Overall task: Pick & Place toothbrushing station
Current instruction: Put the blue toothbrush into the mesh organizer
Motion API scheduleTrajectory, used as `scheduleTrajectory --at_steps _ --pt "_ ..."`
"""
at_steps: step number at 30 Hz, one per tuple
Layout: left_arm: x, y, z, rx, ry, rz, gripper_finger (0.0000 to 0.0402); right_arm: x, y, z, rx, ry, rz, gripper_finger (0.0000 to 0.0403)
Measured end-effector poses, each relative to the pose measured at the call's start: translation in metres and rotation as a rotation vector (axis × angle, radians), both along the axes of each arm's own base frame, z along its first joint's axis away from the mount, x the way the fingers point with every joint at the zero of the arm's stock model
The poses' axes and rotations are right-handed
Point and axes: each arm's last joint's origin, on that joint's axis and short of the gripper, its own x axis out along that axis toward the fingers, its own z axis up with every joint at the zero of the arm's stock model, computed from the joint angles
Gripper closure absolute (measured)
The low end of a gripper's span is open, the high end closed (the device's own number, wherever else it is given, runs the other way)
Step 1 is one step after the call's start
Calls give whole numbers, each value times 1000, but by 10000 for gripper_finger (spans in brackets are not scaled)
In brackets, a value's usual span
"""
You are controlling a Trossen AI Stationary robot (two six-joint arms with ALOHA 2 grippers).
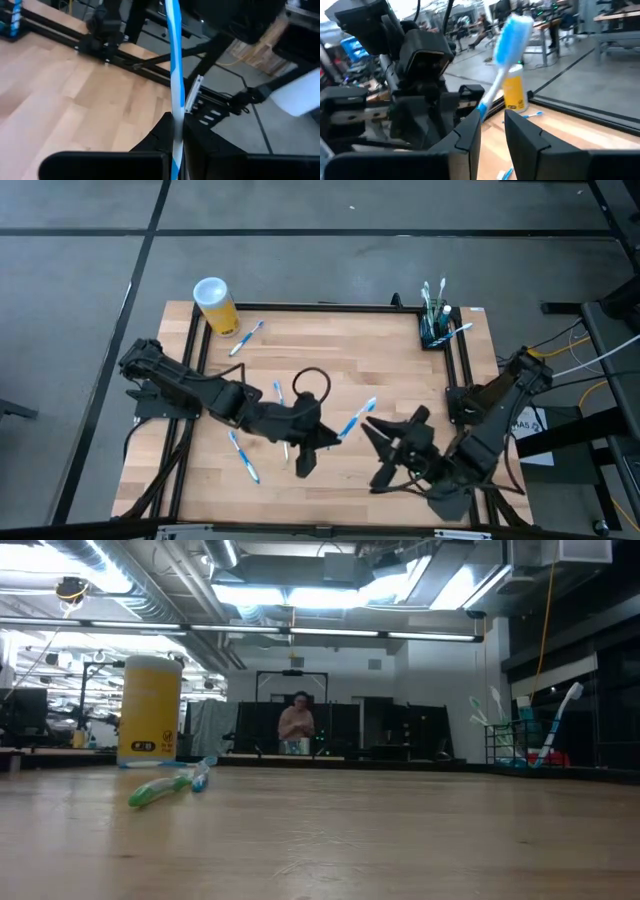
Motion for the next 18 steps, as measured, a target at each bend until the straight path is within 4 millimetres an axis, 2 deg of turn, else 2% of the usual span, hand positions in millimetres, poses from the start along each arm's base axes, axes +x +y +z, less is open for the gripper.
scheduleTrajectory --at_steps 8,13,18 --pt "-18 -16 13 55 -65 8 386 27 -12 22 -65 15 133 315" --pt "-33 -27 21 77 -101 40 386 44 -26 37 -102 -53 235 315" --pt "-44 -42 21 111 -108 93 387 56 -40 52 -161 -150 319 315"
